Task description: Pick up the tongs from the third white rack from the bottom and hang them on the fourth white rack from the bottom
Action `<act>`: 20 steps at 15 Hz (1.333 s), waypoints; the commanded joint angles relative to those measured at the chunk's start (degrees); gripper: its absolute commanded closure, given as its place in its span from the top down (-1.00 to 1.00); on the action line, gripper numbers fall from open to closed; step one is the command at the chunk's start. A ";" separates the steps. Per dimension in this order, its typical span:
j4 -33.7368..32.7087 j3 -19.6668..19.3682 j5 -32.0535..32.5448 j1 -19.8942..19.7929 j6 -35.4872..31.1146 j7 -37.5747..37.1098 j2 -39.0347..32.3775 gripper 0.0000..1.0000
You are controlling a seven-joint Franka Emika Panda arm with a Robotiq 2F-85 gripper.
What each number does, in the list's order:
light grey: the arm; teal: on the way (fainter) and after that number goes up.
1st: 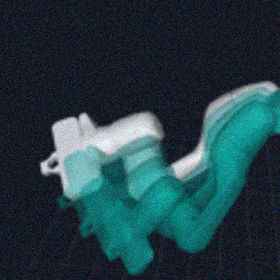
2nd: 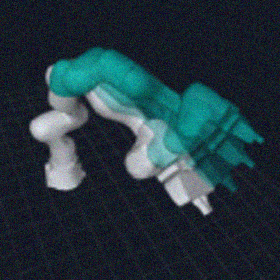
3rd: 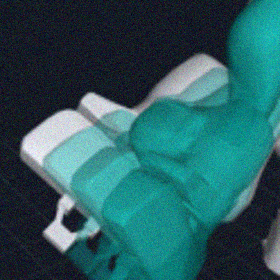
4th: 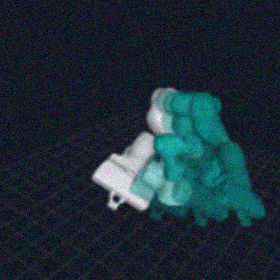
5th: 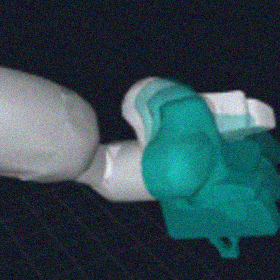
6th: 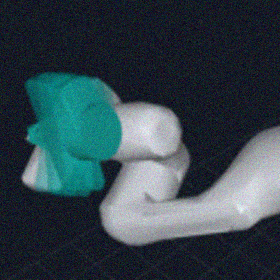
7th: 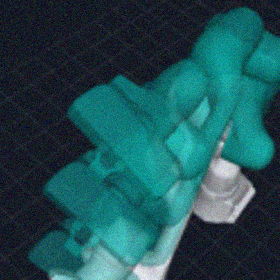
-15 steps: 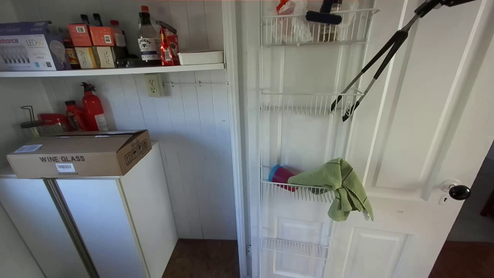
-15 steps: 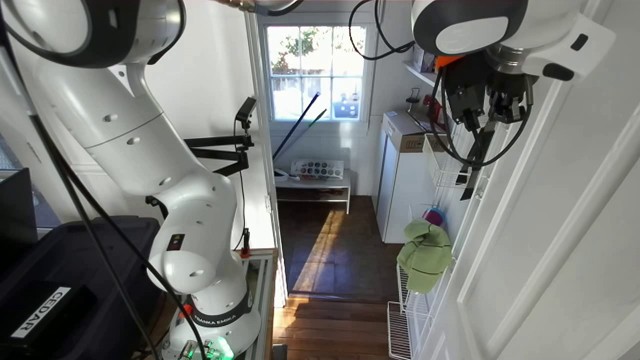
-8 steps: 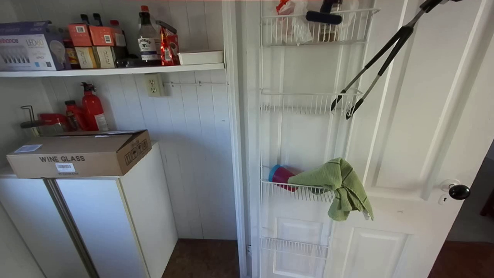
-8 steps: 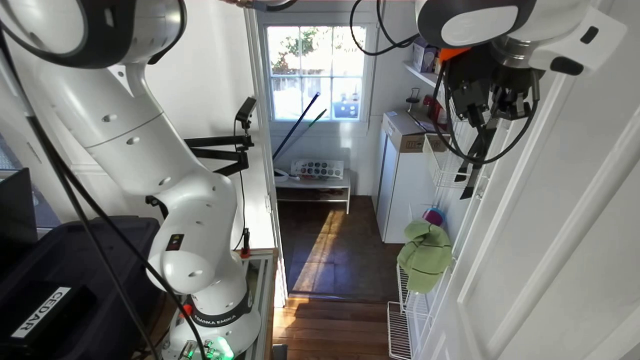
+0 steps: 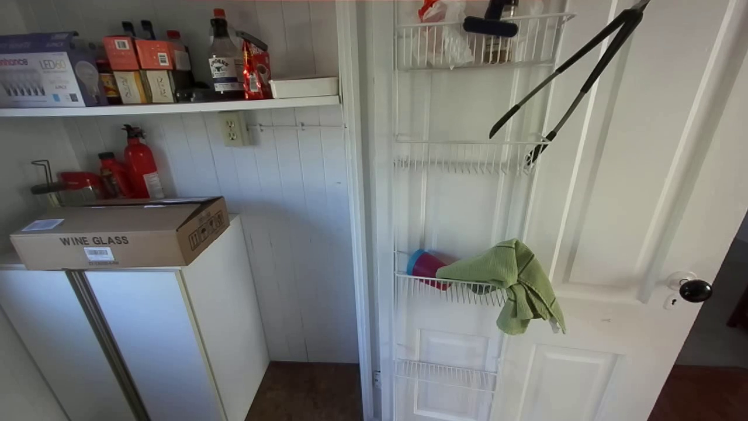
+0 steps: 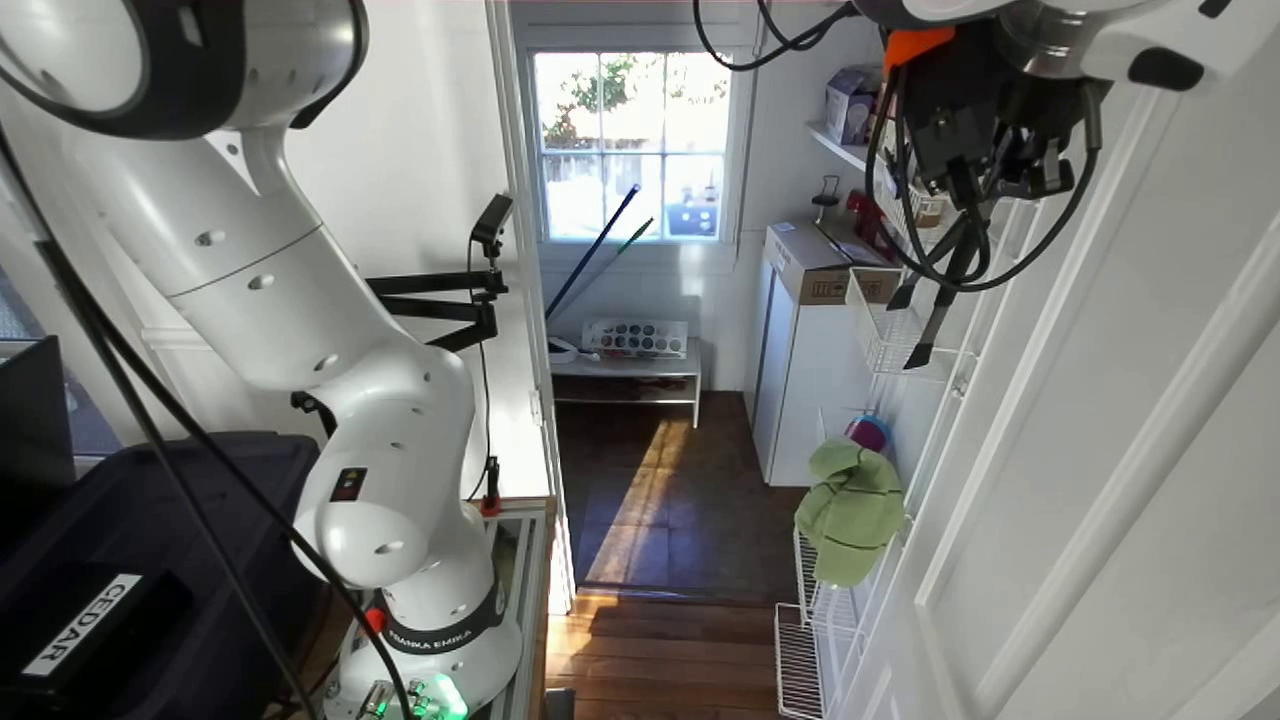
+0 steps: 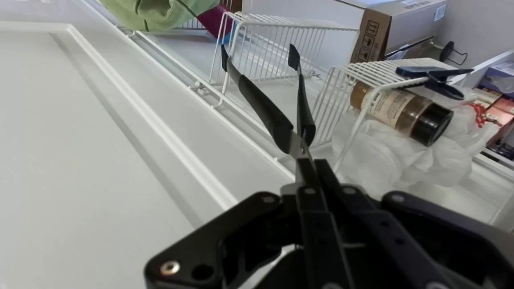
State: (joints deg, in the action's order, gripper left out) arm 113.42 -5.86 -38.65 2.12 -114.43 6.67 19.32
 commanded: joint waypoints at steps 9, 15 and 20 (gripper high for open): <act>-4.28 -1.49 4.16 -3.39 7.06 -0.61 3.24 -0.98; -4.52 -1.81 3.30 -3.23 6.33 -0.35 2.38 -0.98; -7.41 -3.13 3.19 -3.59 7.93 -0.62 2.62 -0.98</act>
State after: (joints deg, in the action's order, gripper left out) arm 109.17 -8.08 -35.42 -1.03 -108.90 6.73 21.82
